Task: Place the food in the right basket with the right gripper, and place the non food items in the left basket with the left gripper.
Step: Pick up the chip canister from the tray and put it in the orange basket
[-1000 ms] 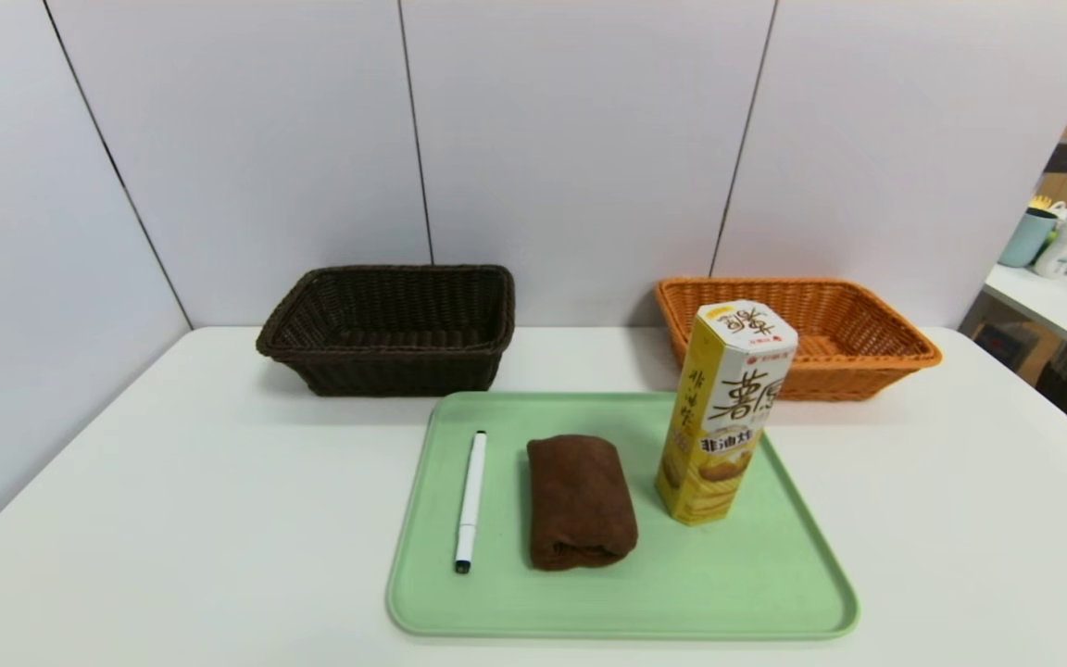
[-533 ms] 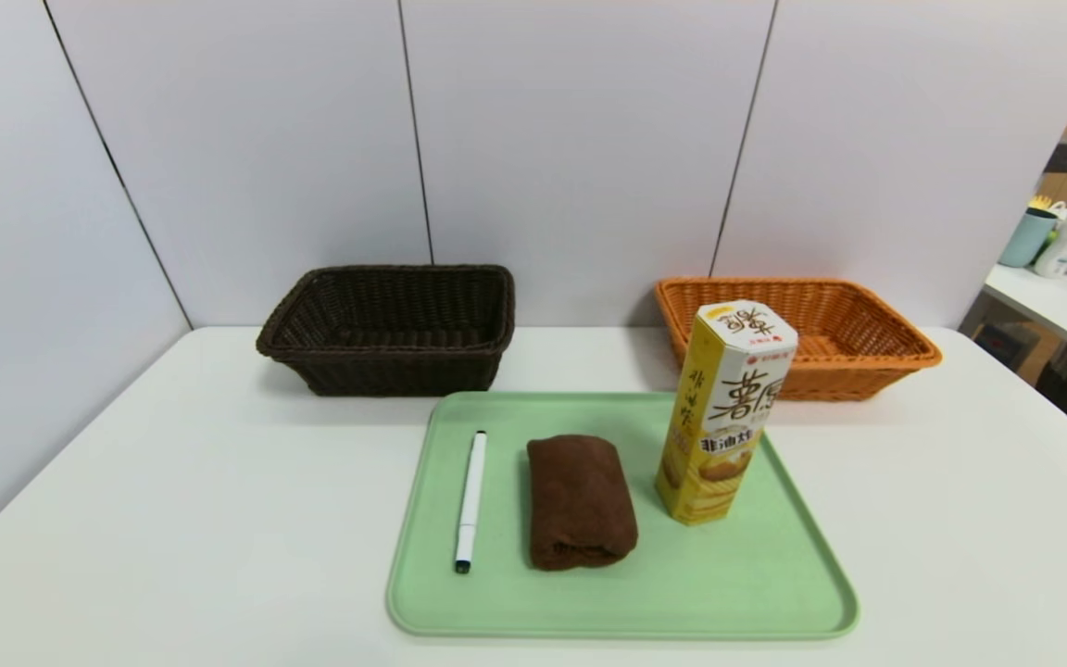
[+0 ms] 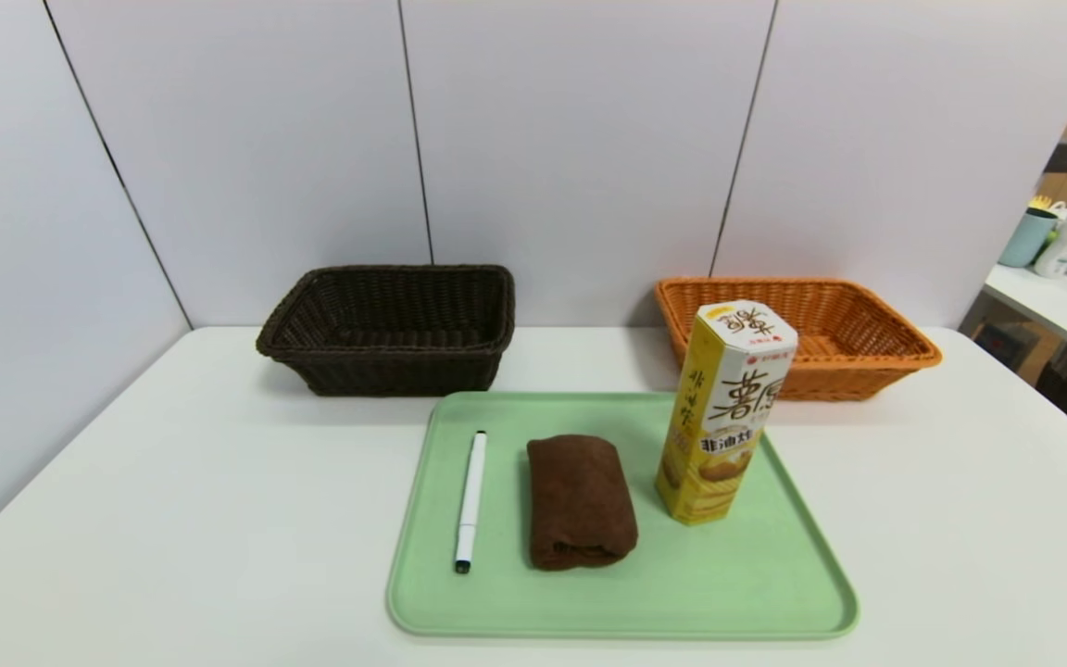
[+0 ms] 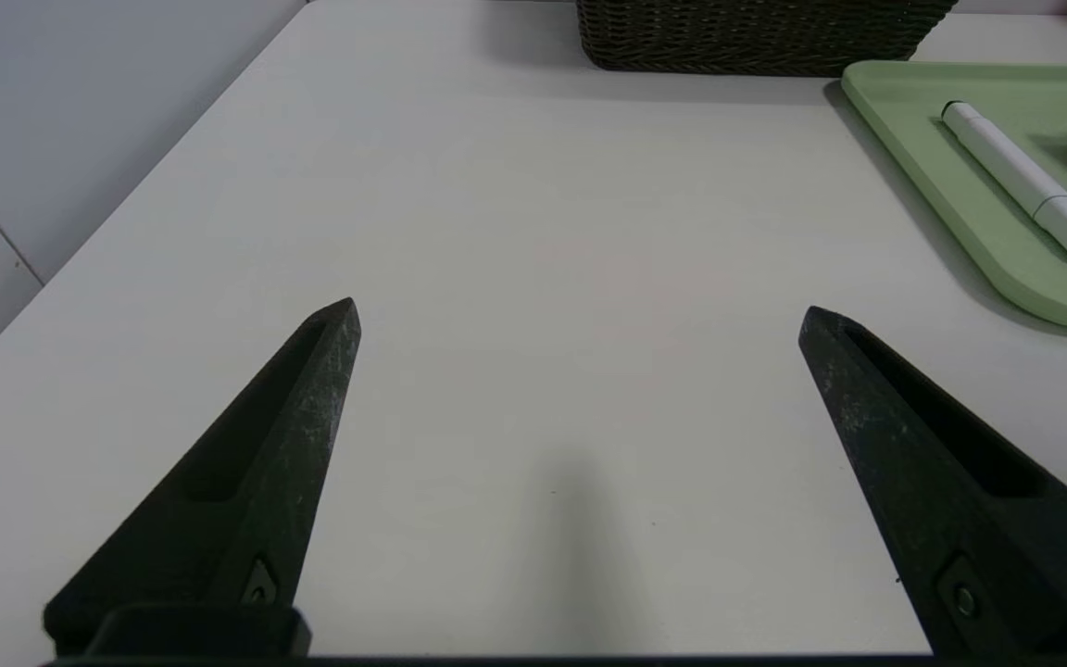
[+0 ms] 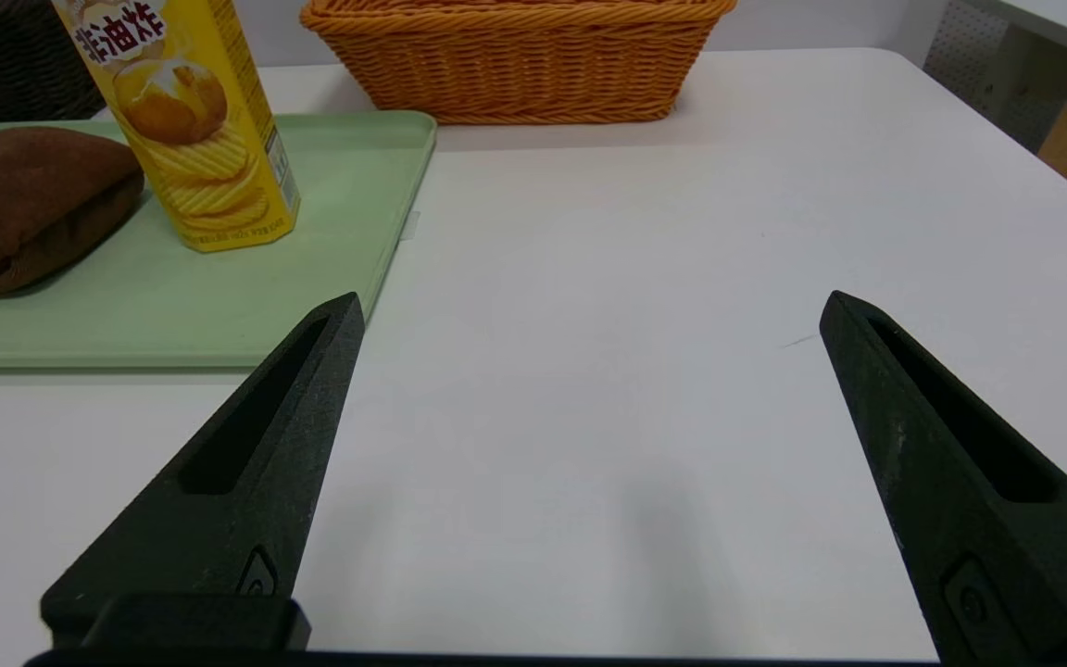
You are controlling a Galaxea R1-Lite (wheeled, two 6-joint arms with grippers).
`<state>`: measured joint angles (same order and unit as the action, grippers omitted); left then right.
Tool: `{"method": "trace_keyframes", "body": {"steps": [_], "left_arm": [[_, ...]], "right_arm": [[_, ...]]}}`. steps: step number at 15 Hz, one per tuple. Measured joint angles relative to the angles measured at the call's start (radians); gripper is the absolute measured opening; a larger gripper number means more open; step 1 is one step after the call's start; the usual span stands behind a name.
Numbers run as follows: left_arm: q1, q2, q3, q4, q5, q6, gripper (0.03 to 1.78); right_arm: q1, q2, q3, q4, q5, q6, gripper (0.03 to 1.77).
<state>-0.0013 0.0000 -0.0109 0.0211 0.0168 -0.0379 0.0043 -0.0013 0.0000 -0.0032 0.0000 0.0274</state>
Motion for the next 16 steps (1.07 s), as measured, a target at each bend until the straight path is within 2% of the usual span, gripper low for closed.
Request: {"method": "trace_keyframes", "body": {"steps": [5, 9, 13, 16], "left_arm": [[-0.001, 0.000, 0.008, -0.025, 0.004, 0.036, 1.69], [0.000, 0.000, -0.023, -0.063, -0.010, 0.089, 1.69], [0.000, 0.047, -0.224, 0.075, -0.077, 0.097, 1.69], [0.001, 0.198, -0.373, 0.089, -0.101, 0.096, 1.69]], "right_arm": [[0.000, 0.000, 0.000, 0.003, 0.002, -0.006, 1.70], [0.000, 0.000, -0.007, -0.002, 0.011, -0.081, 1.70], [0.000, 0.043, -0.190, 0.111, 0.023, -0.109, 1.70], [-0.009, 0.167, -0.354, 0.167, 0.022, -0.127, 1.70]]}}
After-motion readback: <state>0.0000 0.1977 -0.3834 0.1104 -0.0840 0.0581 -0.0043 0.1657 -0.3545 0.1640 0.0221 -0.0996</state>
